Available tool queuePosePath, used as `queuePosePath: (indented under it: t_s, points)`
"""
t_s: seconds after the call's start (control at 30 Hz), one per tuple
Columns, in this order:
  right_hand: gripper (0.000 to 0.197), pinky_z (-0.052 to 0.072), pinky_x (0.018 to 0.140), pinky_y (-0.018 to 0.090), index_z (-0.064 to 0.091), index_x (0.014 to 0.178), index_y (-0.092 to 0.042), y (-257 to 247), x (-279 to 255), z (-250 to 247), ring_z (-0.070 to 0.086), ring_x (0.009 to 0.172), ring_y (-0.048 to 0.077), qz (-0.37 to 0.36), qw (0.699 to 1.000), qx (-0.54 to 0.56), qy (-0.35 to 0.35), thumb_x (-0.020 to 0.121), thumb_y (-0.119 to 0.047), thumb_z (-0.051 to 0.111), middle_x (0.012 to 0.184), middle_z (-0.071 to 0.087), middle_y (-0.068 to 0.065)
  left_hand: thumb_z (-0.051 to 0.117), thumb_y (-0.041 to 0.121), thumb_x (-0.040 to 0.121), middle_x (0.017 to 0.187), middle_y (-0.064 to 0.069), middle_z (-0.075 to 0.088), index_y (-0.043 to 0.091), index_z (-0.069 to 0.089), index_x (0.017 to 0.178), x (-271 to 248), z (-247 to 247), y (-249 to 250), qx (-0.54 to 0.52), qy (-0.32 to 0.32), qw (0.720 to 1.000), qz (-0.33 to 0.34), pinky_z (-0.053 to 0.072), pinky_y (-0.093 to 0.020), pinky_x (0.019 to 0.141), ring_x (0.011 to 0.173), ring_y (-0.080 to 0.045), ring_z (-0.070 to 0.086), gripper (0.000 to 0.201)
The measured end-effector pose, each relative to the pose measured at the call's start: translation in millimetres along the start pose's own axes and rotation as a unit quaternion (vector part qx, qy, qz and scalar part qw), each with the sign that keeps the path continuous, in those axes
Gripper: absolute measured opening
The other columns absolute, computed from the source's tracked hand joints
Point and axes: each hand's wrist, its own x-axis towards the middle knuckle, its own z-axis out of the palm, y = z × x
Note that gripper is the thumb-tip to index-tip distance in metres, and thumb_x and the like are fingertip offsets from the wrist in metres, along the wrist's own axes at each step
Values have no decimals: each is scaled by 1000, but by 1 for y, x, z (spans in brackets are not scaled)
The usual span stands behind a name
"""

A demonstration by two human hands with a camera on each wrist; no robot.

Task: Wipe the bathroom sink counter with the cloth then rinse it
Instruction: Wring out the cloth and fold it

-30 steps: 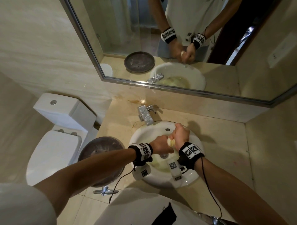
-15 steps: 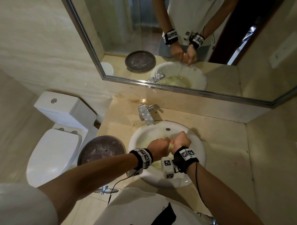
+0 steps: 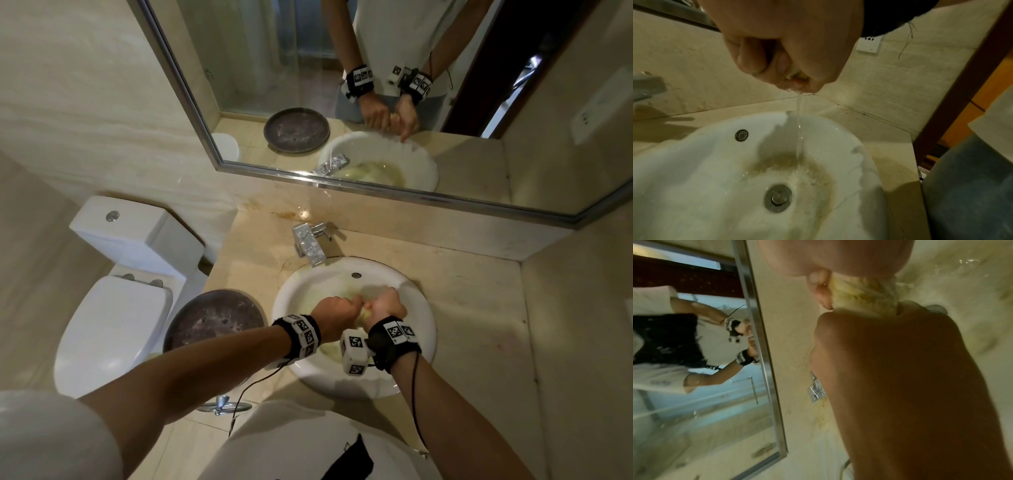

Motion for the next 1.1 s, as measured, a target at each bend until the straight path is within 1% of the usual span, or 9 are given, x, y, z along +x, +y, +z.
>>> queuePosePath:
  t_s: [0.1,0.2,0.33,0.47,0.57,0.63,0.8,0.93,1.1]
  points:
    - [27,52,60,38,61,78,-1,-6,1,3,56,55,28,0,1000,11,-8,87,-25,52,68,61,12,66,28,88,91,-18,67,4,44,123,5,-6,-3,-10,-4,1000,-4,35,-36,59,77,-38,63,48]
    - [27,41,47,28,49,69,-7,-11,8,5,40,46,22,18,999,30,-33,92,-21,52,57,44,6,67,38,85,89,-13,67,9,45,119,10,-11,-9,2,6,1000,22,36,-35,58,73,-35,63,50]
    - [33,38,48,27,39,61,-12,-17,18,7,34,44,20,29,994,65,-79,91,-13,51,45,34,3,66,51,83,97,-8,64,13,49,112,11,-9,-21,25,49,997,55,40,-33,56,70,-32,63,51]
    - [31,46,60,32,45,62,-12,-18,31,6,49,53,22,25,989,31,-143,90,-17,56,53,49,5,62,53,88,105,-7,62,16,43,117,7,-5,-35,-28,69,997,34,39,-33,60,81,-29,62,51]
    - [20,53,69,35,66,85,-13,-14,37,1,66,84,26,24,976,-87,-199,85,-33,68,86,68,10,55,55,93,104,-8,63,16,42,120,3,-9,-41,-68,53,996,1,46,-38,63,77,-24,57,49]
    - [37,57,74,36,68,111,-18,-10,36,-3,67,103,27,20,956,-146,-252,81,-38,75,110,71,12,51,57,94,105,-6,62,15,44,123,0,-11,-44,-102,50,993,-22,48,-38,66,75,-19,53,51]
    - [70,61,79,40,46,144,-19,-8,33,-10,72,105,26,-57,926,-163,-335,84,-29,81,119,72,9,38,70,93,87,1,61,18,50,110,2,-4,-54,-228,50,972,-13,49,-35,68,75,-16,58,56]
    - [42,60,83,39,57,127,-13,-14,23,-18,69,110,25,-141,904,-184,-359,92,-28,73,126,68,12,27,63,100,82,3,63,21,56,99,3,-9,-54,-367,45,927,-65,47,-32,74,76,-16,61,51]
    - [39,58,91,49,55,128,-13,-21,21,-30,67,115,29,-188,866,-183,-425,93,-14,70,127,66,12,25,62,100,70,-19,69,3,69,81,6,-12,-53,-550,26,823,-138,40,-26,48,49,-24,51,76]
